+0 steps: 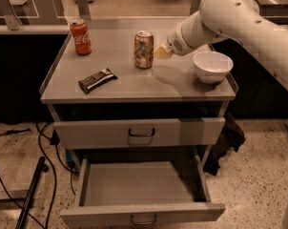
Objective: Place orange can into middle drawer
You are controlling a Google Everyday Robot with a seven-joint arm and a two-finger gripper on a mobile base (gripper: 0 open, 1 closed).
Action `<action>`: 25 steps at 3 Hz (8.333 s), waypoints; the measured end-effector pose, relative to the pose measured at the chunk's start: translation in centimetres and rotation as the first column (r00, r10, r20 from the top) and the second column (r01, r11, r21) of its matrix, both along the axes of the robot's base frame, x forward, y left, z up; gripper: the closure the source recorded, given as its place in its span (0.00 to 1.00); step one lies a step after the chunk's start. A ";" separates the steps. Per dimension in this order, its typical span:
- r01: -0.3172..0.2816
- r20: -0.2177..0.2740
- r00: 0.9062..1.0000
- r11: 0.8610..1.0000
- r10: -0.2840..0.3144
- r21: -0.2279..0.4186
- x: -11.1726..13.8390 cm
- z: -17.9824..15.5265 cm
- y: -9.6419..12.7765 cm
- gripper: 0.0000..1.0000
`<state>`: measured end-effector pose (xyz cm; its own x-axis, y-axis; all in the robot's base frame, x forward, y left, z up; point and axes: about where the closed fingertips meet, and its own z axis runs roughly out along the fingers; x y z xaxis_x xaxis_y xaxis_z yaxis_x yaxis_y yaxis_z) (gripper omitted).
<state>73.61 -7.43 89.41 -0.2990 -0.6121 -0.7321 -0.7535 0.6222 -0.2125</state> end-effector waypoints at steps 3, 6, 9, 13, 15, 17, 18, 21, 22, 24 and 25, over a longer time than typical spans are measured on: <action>-0.041 -0.015 0.999 0.998 0.041 0.045 1.3 -0.5 2.3 0.14; -0.064 -0.001 0.998 0.995 0.064 0.079 4.6 -1.6 4.6 0.12; -0.075 0.012 0.997 0.994 0.075 0.081 5.7 -1.9 5.8 0.52; -0.221 -0.051 0.973 0.971 0.227 0.094 1.1 0.8 6.0 1.00; -0.213 -0.127 0.963 0.962 0.236 0.168 -9.9 3.7 2.4 1.00; -0.240 -0.126 0.958 0.960 0.258 0.142 -10.7 3.4 2.6 1.00; -0.262 -0.091 0.958 0.958 0.272 0.115 -13.7 4.4 1.6 1.00; -0.274 -0.003 0.961 0.952 0.277 0.138 -21.4 -3.5 -3.2 1.00; -0.283 -0.035 0.956 0.947 0.291 0.150 -22.1 -9.5 -4.0 1.00; -0.316 -0.031 0.947 0.943 0.320 0.101 -22.8 -15.5 -4.7 1.00; -0.330 0.003 0.944 0.939 0.331 0.096 -22.9 -20.5 -4.7 1.00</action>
Offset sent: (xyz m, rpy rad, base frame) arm 0.0128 0.0195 -0.0014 0.0501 0.0161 0.0384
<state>50.75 -12.17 68.95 -0.1014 -0.6071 -0.7882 -0.9222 0.3545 -0.1544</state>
